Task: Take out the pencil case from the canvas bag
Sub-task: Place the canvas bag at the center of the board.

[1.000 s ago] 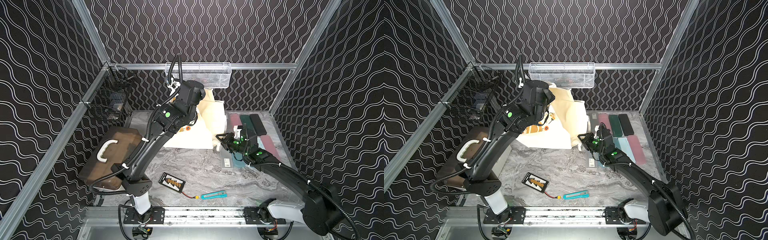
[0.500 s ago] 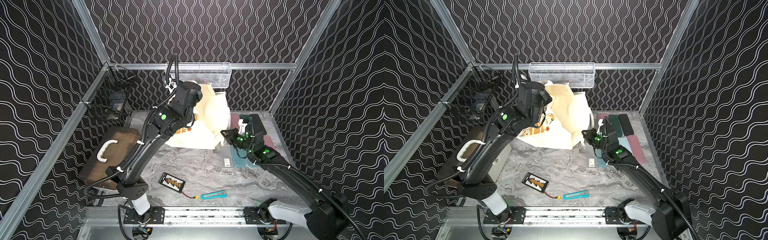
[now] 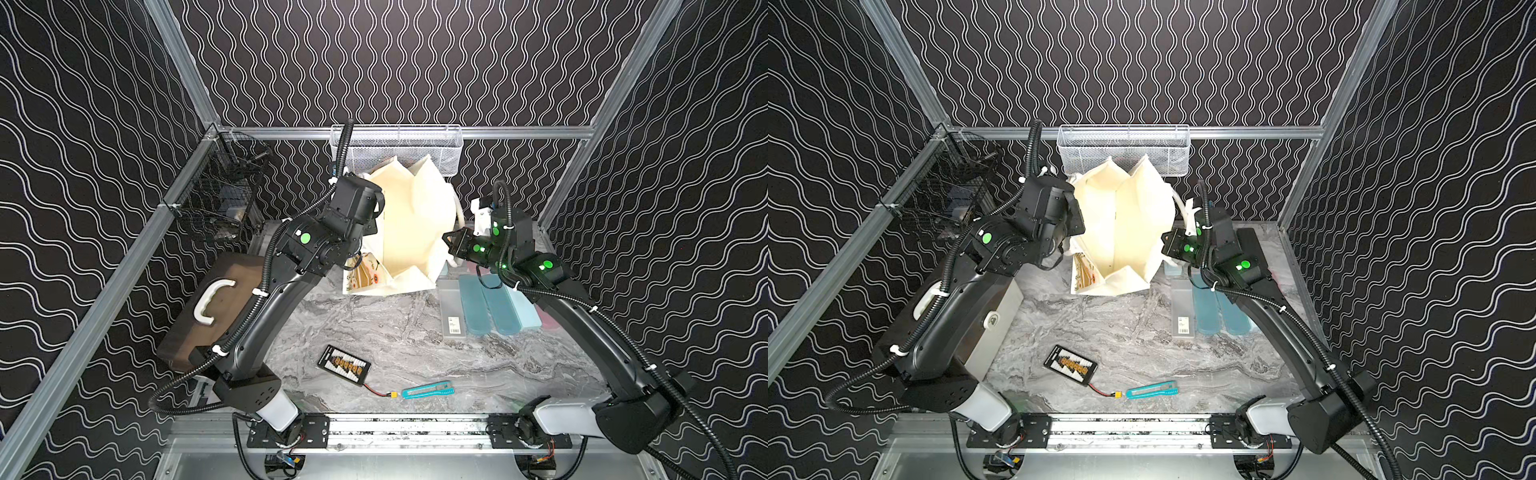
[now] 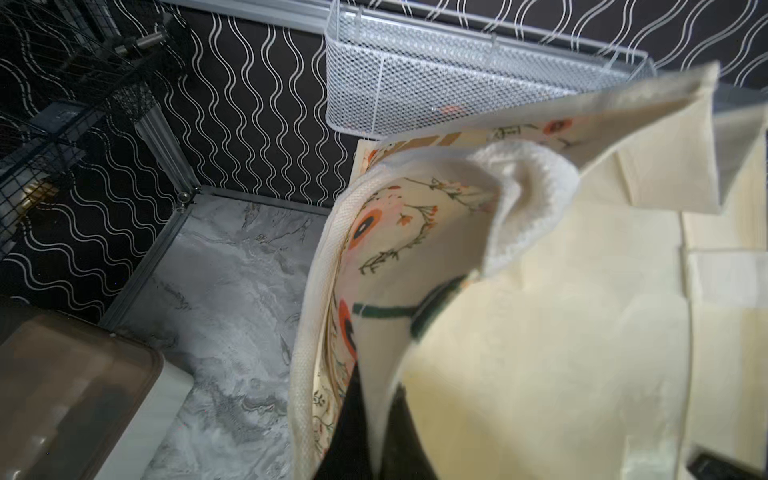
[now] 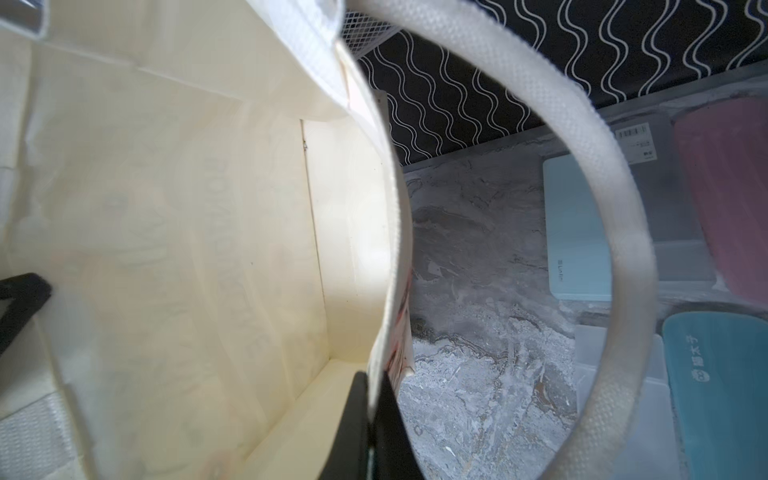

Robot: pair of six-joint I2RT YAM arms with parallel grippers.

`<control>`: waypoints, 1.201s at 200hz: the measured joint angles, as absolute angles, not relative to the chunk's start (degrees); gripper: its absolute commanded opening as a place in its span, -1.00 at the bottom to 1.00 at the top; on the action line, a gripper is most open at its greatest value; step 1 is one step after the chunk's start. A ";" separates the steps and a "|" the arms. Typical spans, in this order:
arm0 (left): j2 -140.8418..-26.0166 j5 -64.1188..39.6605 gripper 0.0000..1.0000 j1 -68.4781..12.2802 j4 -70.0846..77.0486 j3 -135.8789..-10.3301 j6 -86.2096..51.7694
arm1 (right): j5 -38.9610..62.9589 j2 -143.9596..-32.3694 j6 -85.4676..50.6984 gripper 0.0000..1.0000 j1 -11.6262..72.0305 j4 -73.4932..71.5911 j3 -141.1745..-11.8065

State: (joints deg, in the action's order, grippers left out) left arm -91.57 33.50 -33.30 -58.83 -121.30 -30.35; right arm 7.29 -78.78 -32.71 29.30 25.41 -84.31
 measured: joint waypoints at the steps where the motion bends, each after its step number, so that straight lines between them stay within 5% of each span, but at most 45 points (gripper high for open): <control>1: -91.55 32.93 -1.00 -32.99 -58.87 -121.14 -30.04 | 7.35 -78.98 -32.49 -1.00 29.39 25.58 -84.58; 123: -100.44 3.68 -1.00 -7.66 -60.16 -121.14 -22.15 | 6.76 -99.74 -26.26 -1.00 34.11 30.68 -104.97; 229: -108.66 -7.38 -1.00 -2.57 -58.17 -124.05 -21.08 | 5.30 -115.15 -22.09 -1.00 33.43 38.02 -123.57; 240: -109.51 -8.08 -0.87 -2.48 -57.74 -124.60 -21.10 | 5.02 -115.61 -21.82 -1.00 33.21 38.61 -124.03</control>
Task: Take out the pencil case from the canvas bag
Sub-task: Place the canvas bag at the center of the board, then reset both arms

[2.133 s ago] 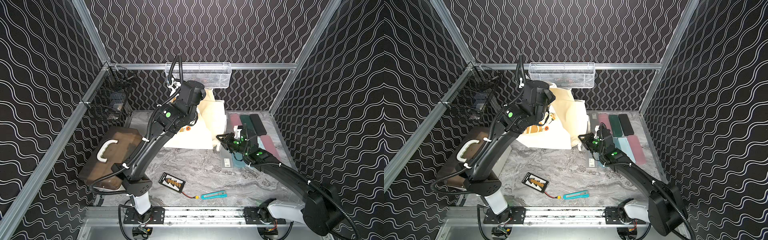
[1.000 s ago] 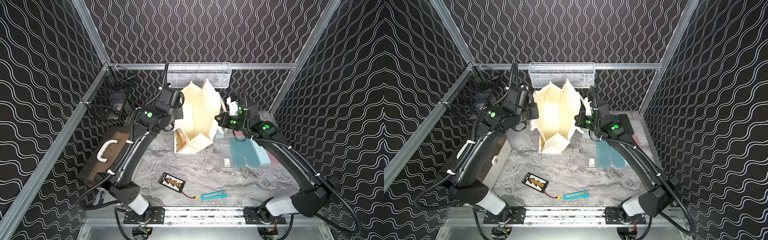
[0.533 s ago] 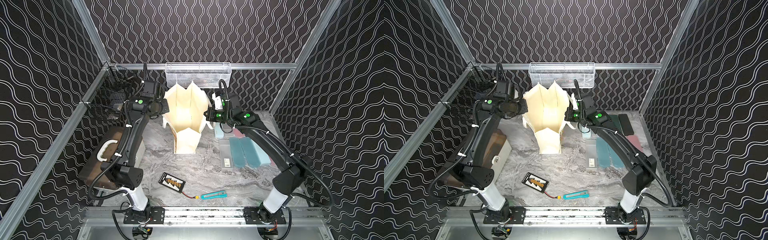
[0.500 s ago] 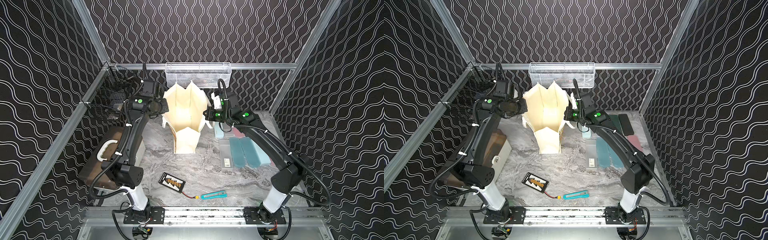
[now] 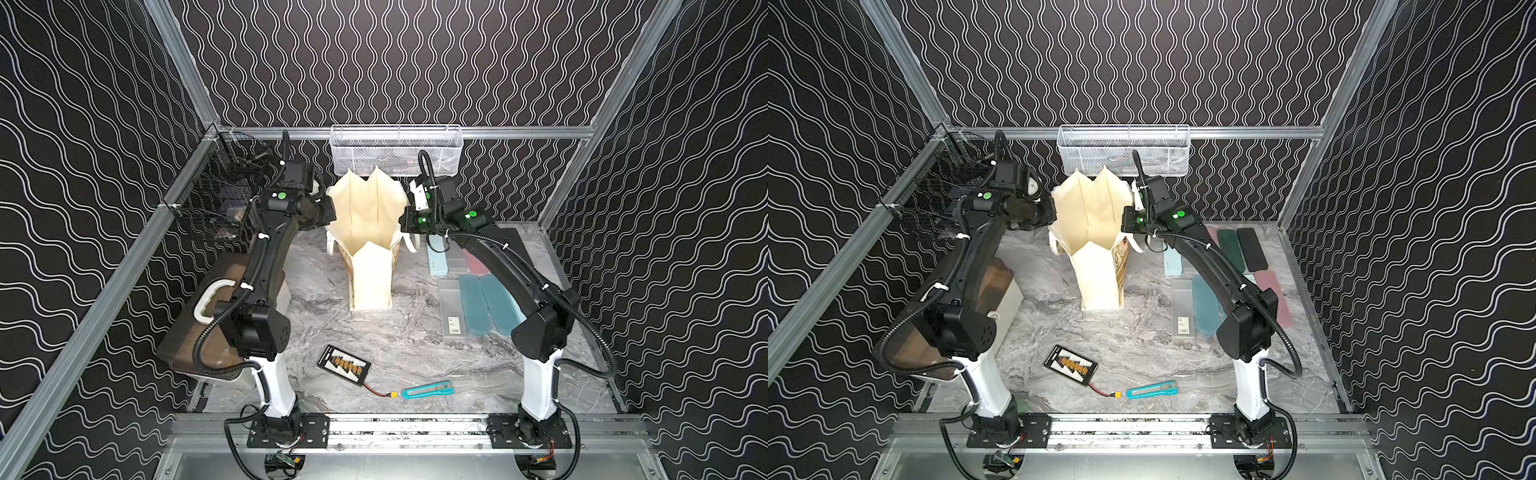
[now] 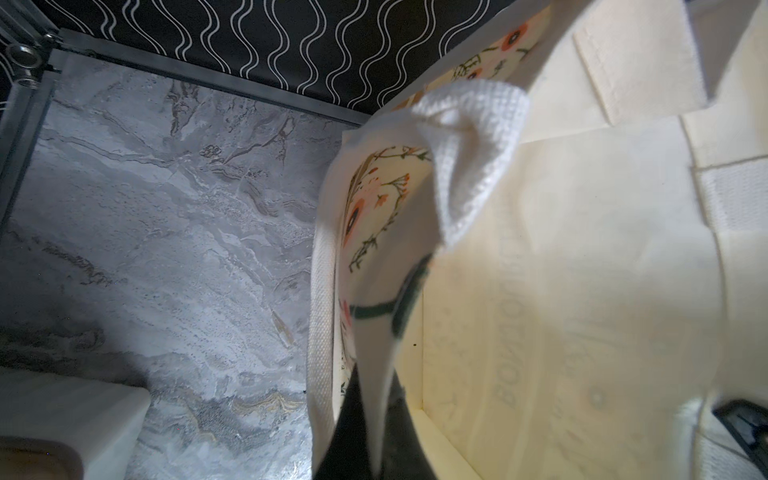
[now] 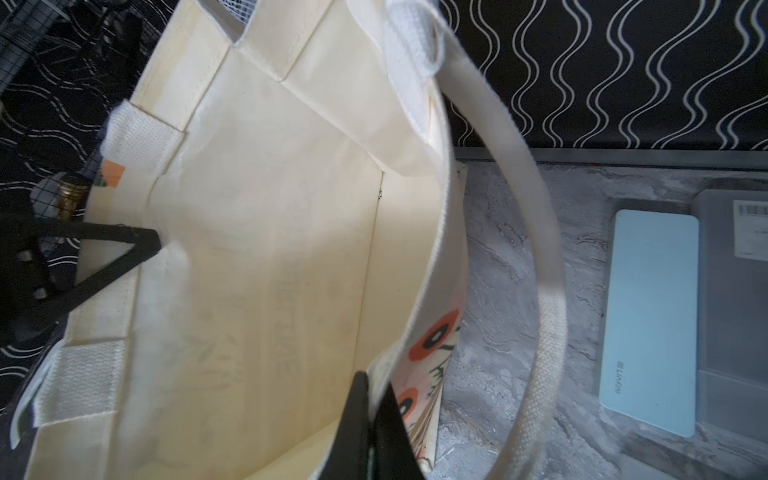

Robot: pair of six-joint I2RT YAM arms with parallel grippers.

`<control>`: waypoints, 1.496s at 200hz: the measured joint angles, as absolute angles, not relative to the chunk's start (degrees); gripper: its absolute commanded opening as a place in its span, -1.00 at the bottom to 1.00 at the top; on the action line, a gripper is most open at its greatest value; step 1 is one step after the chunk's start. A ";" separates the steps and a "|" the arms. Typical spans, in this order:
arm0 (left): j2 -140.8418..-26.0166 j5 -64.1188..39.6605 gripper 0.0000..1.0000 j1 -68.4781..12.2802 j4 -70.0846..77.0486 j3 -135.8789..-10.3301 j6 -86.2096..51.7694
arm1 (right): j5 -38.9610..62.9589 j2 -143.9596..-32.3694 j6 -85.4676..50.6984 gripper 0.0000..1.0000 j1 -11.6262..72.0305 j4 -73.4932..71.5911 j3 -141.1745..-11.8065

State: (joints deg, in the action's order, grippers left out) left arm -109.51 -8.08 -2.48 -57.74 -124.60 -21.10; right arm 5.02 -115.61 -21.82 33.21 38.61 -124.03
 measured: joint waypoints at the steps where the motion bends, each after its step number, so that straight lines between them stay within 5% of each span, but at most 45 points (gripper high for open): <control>1: -109.56 -8.12 -0.85 -2.46 -57.67 -124.62 -21.10 | 5.02 -115.74 -21.80 -1.00 33.17 38.72 -124.14; 47: -111.83 -11.81 -0.06 -1.17 -56.66 -125.51 -21.37 | 5.13 -119.15 -20.99 -0.41 32.14 39.11 -127.50; 85: -109.56 -14.72 0.97 0.49 -54.35 -123.87 -22.15 | 6.26 -115.96 -19.64 0.51 32.14 38.15 -126.45; 131: -93.43 -11.51 0.98 2.11 -47.27 -108.79 -21.32 | 3.20 -97.78 -15.97 0.94 31.86 28.71 -106.80; 205: -63.96 -7.84 0.99 2.02 -22.50 -61.82 -15.20 | -15.44 -75.05 -8.78 0.99 29.87 15.62 -66.81; 299: -62.57 -8.71 0.99 2.02 -0.80 -37.52 -13.30 | -21.93 -70.32 -6.00 0.99 15.42 0.21 -39.00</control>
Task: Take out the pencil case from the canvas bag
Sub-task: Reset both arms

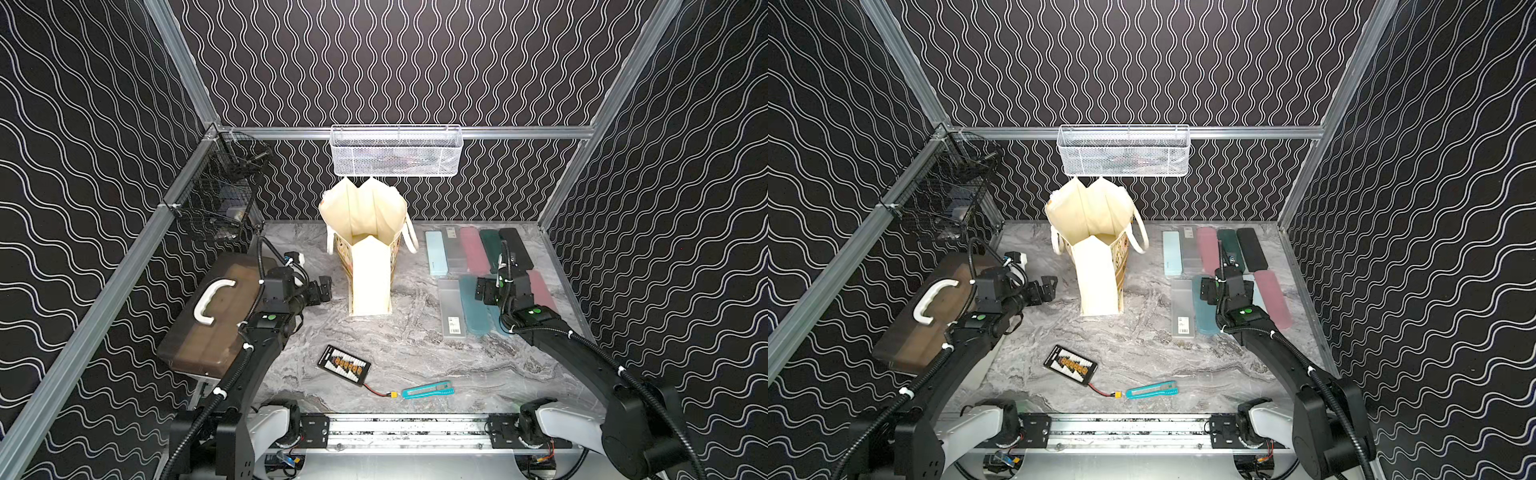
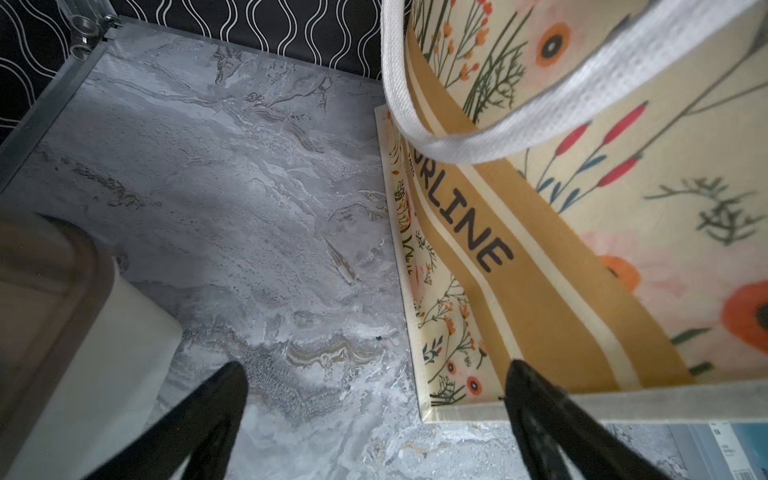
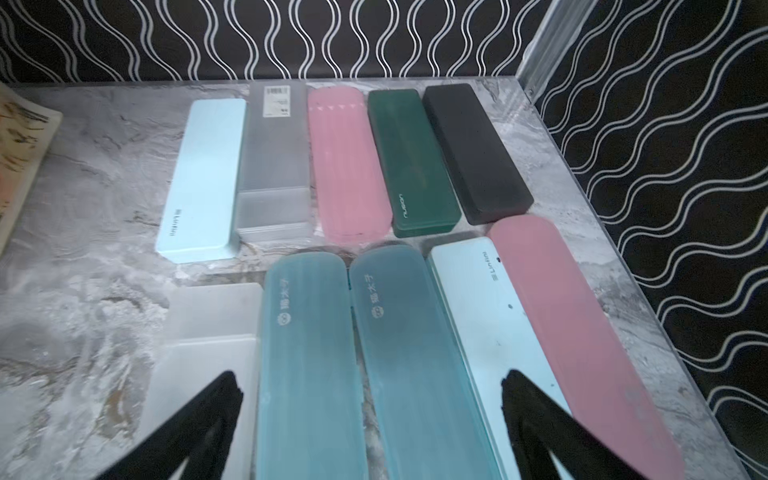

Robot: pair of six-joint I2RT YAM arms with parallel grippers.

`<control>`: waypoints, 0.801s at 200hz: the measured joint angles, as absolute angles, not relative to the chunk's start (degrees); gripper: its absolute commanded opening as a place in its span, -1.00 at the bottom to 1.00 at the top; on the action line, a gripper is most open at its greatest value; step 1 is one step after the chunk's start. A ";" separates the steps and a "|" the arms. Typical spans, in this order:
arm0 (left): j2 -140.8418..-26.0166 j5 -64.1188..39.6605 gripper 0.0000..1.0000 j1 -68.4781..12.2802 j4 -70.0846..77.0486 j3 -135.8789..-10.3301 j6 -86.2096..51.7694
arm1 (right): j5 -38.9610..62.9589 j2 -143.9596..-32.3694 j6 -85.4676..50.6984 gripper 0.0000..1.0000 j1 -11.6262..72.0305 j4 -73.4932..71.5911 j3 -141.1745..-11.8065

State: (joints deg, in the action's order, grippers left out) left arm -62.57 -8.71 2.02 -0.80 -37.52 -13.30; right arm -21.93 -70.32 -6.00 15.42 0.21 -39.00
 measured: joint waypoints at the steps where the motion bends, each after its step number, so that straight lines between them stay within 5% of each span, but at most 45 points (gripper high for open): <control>1: -62.61 -8.71 0.99 2.02 -0.45 -37.41 -13.26 | -21.91 -70.46 -6.00 0.99 15.29 -0.05 -38.85; 160: -86.15 -12.45 0.99 3.16 32.49 -26.24 -1.37 | -12.73 -87.11 -7.68 0.99 1.58 -26.79 -29.69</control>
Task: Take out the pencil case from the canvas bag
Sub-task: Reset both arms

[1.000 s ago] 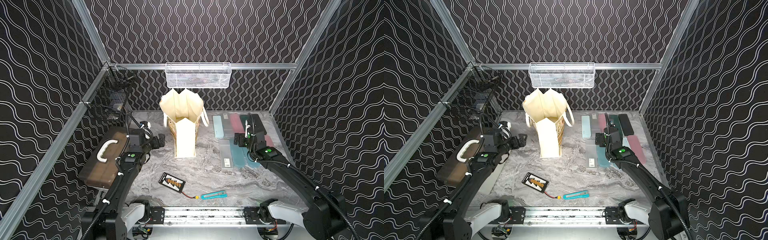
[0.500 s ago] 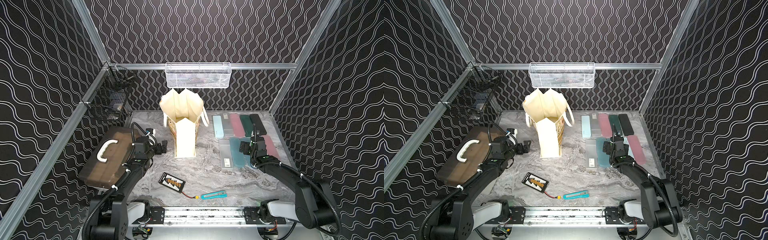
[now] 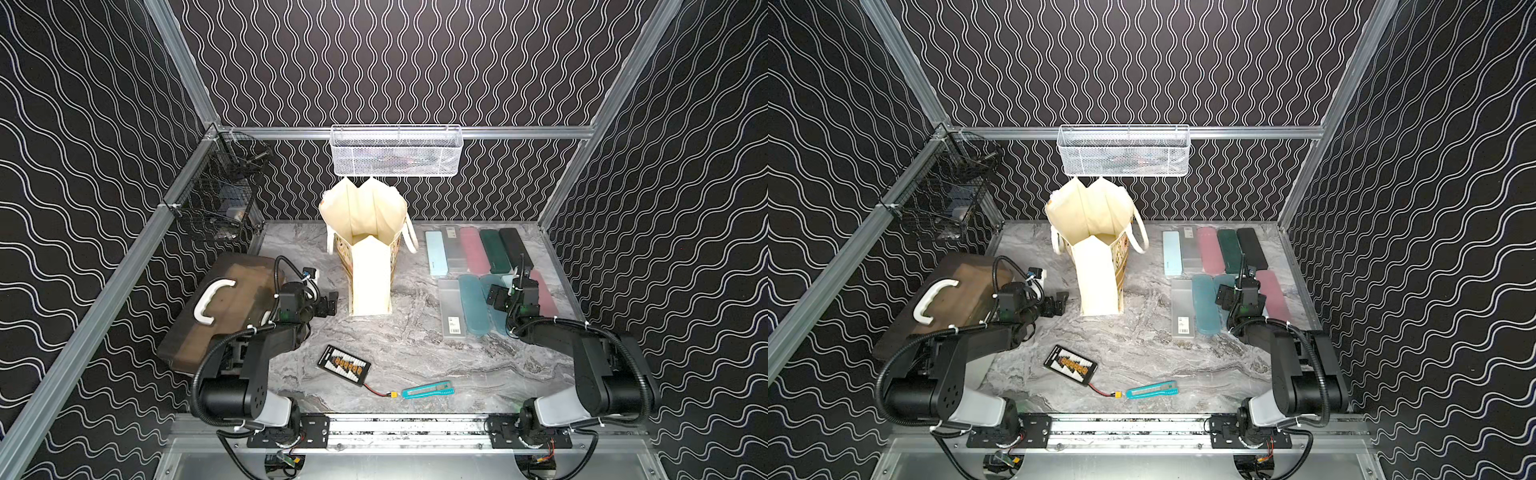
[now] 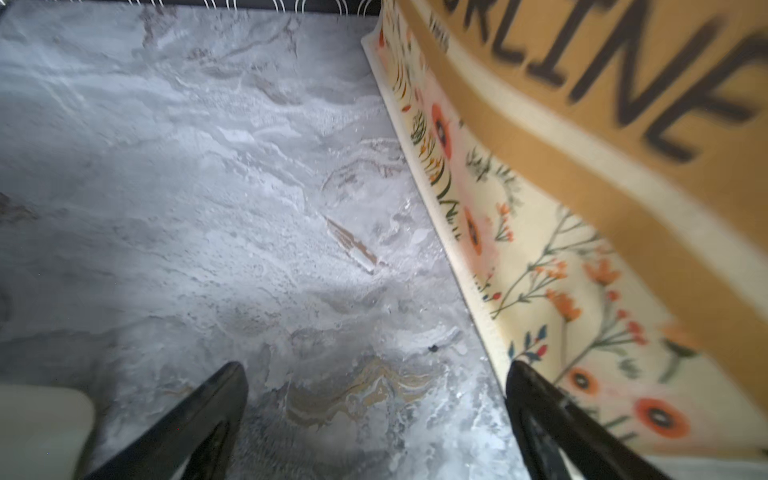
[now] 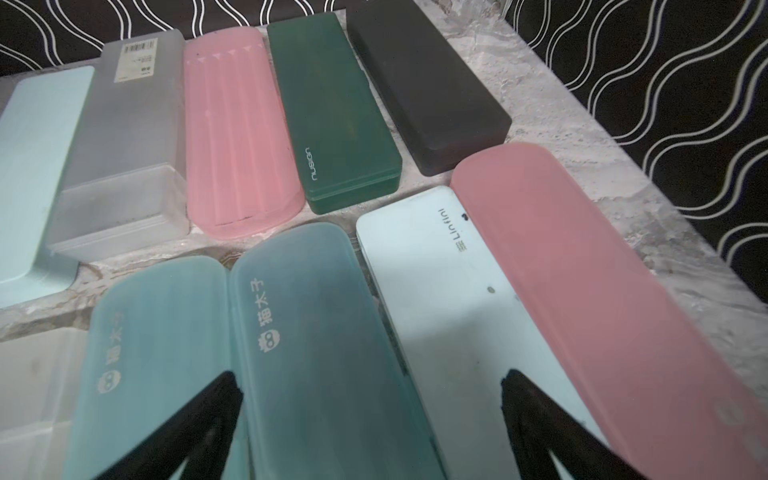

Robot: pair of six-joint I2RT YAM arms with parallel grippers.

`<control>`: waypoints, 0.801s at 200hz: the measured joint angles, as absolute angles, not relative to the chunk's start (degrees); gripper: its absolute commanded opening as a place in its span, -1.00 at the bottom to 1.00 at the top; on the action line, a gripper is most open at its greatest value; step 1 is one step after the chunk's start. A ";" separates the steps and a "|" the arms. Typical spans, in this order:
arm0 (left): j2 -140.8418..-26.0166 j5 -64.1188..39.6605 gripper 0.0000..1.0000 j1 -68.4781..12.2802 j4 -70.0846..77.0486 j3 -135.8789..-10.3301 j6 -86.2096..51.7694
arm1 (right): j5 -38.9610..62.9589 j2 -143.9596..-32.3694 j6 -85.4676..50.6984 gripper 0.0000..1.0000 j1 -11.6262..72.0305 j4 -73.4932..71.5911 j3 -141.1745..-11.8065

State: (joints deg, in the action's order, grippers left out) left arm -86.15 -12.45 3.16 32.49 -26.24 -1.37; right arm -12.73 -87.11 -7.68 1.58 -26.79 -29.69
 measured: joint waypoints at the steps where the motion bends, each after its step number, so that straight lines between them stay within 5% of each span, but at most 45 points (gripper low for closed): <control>1: -86.26 -12.47 0.99 3.16 32.64 -26.24 -1.37 | -12.58 -87.26 -7.77 0.99 1.48 -26.96 -29.69; 89: -91.98 -12.78 0.99 3.42 53.32 -19.97 -0.75 | -8.19 -94.65 -4.97 0.98 -0.93 -46.54 -24.23; 160: -94.45 1.65 0.99 -0.64 59.27 -19.53 -2.00 | -6.55 -95.42 -5.10 0.98 -1.41 -51.64 -23.62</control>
State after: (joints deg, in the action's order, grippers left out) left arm -94.45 1.65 -0.64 59.27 -19.53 -2.00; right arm -6.55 -95.42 -5.10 -1.41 -51.64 -23.62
